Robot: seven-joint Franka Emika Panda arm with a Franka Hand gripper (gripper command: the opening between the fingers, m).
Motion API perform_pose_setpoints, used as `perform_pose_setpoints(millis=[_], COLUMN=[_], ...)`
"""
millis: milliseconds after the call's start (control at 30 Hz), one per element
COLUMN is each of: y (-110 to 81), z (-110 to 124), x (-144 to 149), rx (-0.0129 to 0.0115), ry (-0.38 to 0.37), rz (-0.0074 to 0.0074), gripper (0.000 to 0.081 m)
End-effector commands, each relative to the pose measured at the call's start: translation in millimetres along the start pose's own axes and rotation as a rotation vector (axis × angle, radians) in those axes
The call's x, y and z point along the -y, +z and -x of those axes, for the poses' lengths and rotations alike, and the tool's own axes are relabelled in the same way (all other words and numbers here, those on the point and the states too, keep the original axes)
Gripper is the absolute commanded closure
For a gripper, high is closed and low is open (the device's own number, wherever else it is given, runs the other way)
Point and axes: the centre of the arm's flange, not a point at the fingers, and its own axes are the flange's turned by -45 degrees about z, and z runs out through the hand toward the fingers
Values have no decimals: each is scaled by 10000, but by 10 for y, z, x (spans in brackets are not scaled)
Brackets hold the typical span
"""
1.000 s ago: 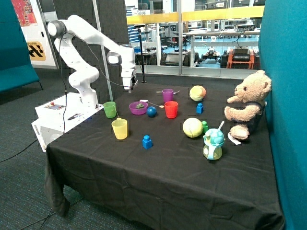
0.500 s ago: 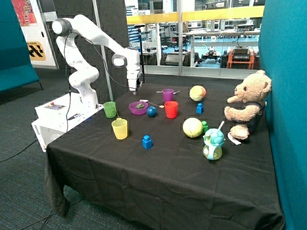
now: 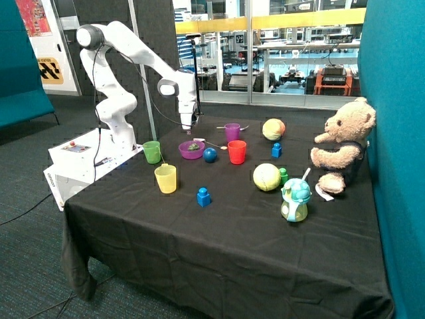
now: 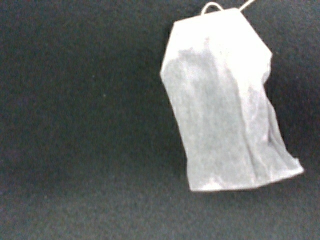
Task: Prepare two cups of tea
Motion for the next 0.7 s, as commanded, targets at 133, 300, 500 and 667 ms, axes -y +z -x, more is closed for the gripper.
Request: perform_pose_setpoints(millis=[133, 300, 500, 667], y=[185, 255, 311, 338], z=[-42, -70, -137, -189], x=[-39, -20, -28, 4], rx=[-24, -24, -24, -24], ry=[-79, -178, -218, -358], rz=[24, 24, 24, 25], gripper=[251, 261, 266, 317])
